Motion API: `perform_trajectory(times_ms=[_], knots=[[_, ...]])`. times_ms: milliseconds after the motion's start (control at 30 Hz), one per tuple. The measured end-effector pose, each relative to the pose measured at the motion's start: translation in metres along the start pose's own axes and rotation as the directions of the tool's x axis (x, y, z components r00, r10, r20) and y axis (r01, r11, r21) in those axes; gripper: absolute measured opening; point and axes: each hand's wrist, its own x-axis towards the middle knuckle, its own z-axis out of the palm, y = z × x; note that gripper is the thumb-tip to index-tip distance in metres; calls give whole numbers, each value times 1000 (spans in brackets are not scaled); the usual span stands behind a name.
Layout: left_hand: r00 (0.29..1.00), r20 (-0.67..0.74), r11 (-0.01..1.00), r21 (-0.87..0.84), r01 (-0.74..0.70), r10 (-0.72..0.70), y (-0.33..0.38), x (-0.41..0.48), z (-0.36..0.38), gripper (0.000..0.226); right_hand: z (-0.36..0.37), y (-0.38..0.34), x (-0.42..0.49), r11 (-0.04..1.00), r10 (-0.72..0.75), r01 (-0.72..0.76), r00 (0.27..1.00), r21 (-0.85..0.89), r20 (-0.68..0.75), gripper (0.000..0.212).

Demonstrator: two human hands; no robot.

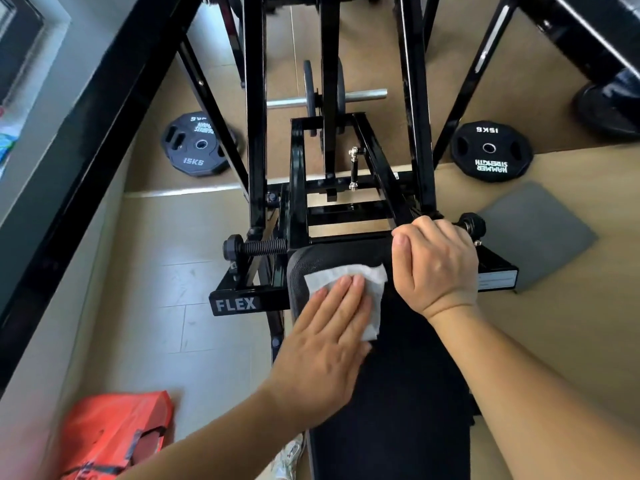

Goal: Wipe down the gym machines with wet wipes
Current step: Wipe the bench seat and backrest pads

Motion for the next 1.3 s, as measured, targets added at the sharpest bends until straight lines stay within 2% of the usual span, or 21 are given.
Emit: perform_trajectory(times_ms=[100, 200, 267, 367, 467, 600, 700, 833, 1000, 1067, 1167, 1233, 1300], knots=[[989, -136, 998, 47, -50, 56, -21, 37, -7, 50, 1, 1, 0, 1000, -6, 6, 1000, -4, -5, 49], [974, -222, 999, -12, 53, -54, -24, 70, -11, 38, 0, 2, -1, 1000, -13, 13, 1000, -3, -10, 44], [973, -207, 995, -32, 95, -100, -20, 81, -10, 45, 1, 2, 0, 1000, -13, 13, 1000, -1, -6, 43], [986, -161, 995, 69, 66, -54, -23, 70, -2, 59, 2, 1, -1, 1000, -14, 14, 1000, 11, -1, 47], [983, -177, 991, 109, 75, -55, -30, 30, 5, 64, 2, 2, -1, 1000, -4, 5, 1000, 29, -25, 48], [995, -48, 977, 193, 93, -86, -27, -13, 15, 68, 4, 1, -2, 999, 9, -7, 999, 34, -40, 46], [995, -59, 972, 213, 95, -85, -19, 25, 5, 72, 3, 2, -3, 999, 20, -19, 999, 48, -30, 47], [997, -48, 982, 174, 72, -65, -12, 90, -5, 71, 2, 3, -2, 992, 112, -111, 994, 57, -16, 42], [999, -31, 982, 188, -5, 11, -20, 65, -2, 70, 0, 0, -2, 979, 184, -180, 982, 100, -34, 37], [999, 22, 970, 239, -49, 45, -21, 41, -1, 71, -3, -5, -1, 941, 316, -309, 948, 138, -34, 35], [995, 75, 963, 255, -90, 73, -18, 25, -4, 70, -5, -1, -16, 754, 610, -604, 790, 257, 68, 40], [997, 60, 970, 233, -70, 57, -15, 33, -8, 69, -11, 4, -48, 704, 645, -665, 746, 249, 168, 47], [997, 47, 971, 231, -66, 57, -12, 55, -7, 67, -14, 7, -84, 715, 628, -668, 743, 204, 231, 49]])
